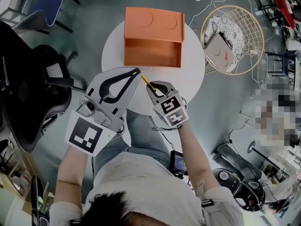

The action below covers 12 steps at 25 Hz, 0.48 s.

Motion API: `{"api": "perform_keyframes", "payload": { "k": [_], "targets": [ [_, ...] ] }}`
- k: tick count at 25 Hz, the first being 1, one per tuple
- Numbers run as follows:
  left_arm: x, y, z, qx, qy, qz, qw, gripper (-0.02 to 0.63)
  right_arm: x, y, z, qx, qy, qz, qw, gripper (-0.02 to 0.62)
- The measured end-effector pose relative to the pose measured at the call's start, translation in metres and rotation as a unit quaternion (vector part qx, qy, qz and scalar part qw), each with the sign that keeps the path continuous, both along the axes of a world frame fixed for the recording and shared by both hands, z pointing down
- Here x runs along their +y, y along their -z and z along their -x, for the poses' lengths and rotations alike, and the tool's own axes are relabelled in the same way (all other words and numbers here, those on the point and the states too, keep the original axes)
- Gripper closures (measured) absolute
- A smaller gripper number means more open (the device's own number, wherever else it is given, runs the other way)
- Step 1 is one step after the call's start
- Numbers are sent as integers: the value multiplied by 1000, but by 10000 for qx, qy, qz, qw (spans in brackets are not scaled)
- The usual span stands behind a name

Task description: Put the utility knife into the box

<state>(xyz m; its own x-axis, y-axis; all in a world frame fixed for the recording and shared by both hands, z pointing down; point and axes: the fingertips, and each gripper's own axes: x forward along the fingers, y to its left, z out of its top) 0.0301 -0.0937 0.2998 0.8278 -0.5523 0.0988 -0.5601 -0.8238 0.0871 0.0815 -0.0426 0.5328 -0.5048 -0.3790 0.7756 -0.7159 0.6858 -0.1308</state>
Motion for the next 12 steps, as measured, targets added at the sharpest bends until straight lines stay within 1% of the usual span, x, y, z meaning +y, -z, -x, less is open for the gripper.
{"api": "perform_keyframes", "payload": {
  "k": [4,8,12],
  "targets": [
    [-4,6,-2,72,46,-27,10000,597,-18,38,0,-281,-70,-436,9986,540],
    [-10,11,-5,99,94,-111,9998,597,-34,73,-4,-531,-124,-889,9945,540],
    [-15,15,-9,130,149,-174,9997,597,-43,93,-10,-590,-136,-1059,9925,540]
  ]
}}
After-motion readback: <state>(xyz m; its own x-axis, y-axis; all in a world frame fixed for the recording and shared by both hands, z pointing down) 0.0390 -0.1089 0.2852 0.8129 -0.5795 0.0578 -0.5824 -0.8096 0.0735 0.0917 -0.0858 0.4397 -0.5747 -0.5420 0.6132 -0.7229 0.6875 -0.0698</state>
